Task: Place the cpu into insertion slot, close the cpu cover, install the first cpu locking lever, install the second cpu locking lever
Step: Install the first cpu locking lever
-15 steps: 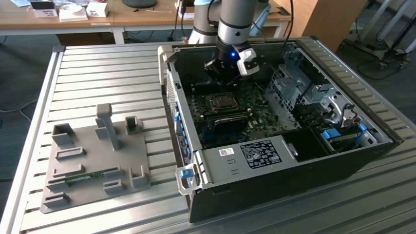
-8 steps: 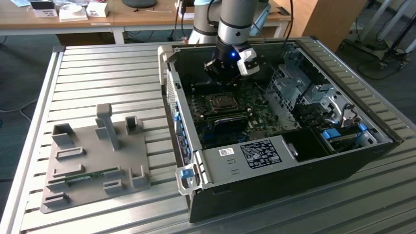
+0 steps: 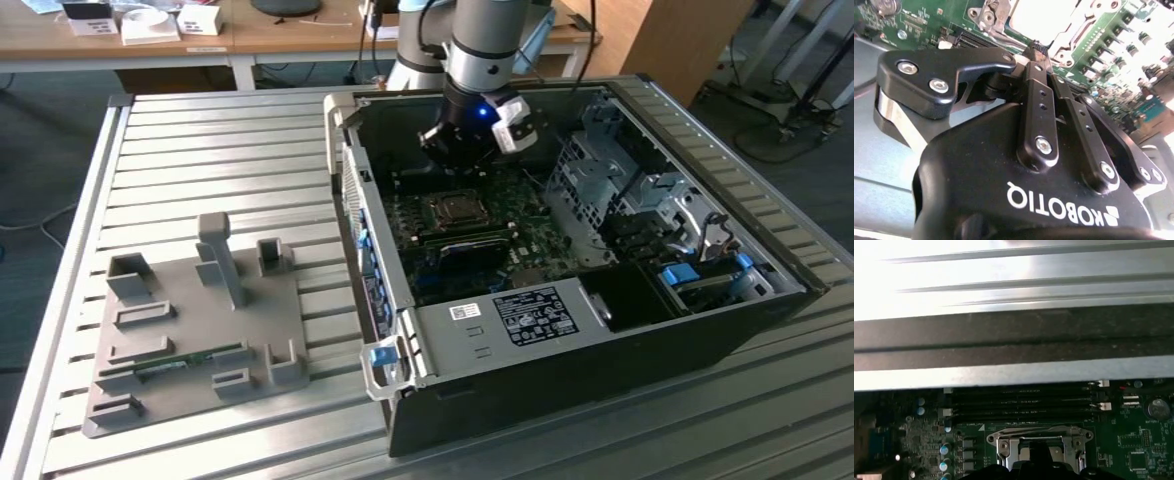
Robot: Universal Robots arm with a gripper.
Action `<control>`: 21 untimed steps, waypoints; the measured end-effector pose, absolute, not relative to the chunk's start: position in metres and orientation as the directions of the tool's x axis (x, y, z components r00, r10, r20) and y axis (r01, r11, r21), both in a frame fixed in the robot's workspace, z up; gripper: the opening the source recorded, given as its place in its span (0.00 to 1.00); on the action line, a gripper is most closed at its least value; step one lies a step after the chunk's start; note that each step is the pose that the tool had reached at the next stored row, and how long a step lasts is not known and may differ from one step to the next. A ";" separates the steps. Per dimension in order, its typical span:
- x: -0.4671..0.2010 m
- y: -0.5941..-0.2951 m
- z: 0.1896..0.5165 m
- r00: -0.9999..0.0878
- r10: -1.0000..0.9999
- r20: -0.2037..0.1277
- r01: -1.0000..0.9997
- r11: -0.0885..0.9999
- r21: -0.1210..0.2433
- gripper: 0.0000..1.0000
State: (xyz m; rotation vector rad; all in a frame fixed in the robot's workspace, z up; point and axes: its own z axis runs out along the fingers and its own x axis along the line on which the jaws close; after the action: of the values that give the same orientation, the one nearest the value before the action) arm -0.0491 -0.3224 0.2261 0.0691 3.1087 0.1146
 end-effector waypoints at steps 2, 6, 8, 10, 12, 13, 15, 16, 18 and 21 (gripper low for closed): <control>-0.049 -0.322 0.226 -0.999 0.035 -0.028 0.033 0.997 0.067 0.11; -0.049 -0.324 0.226 -0.999 0.021 -0.028 0.020 0.998 0.061 0.11; -0.049 -0.327 0.226 -0.999 0.019 -0.028 0.017 0.998 0.062 0.11; -0.049 -0.330 0.226 -0.999 0.016 -0.028 0.014 0.998 0.062 0.11; -0.049 -0.333 0.226 -0.999 0.014 -0.028 0.013 0.998 0.062 0.11; -0.049 -0.334 0.226 -1.000 0.013 -0.028 0.012 0.998 0.062 0.11; -0.049 -0.337 0.226 -1.000 0.012 -0.028 0.010 0.998 0.062 0.11; -0.049 -0.337 0.226 -1.000 0.012 -0.029 0.010 0.998 0.062 0.11; -0.049 -0.337 0.226 -1.000 0.012 -0.029 0.010 0.998 0.062 0.11; -0.044 -0.337 0.226 -1.000 0.012 -0.028 0.010 0.998 0.062 0.11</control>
State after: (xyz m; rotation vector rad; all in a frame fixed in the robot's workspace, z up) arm -0.0443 -0.3368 0.2262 0.0172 3.1113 0.0957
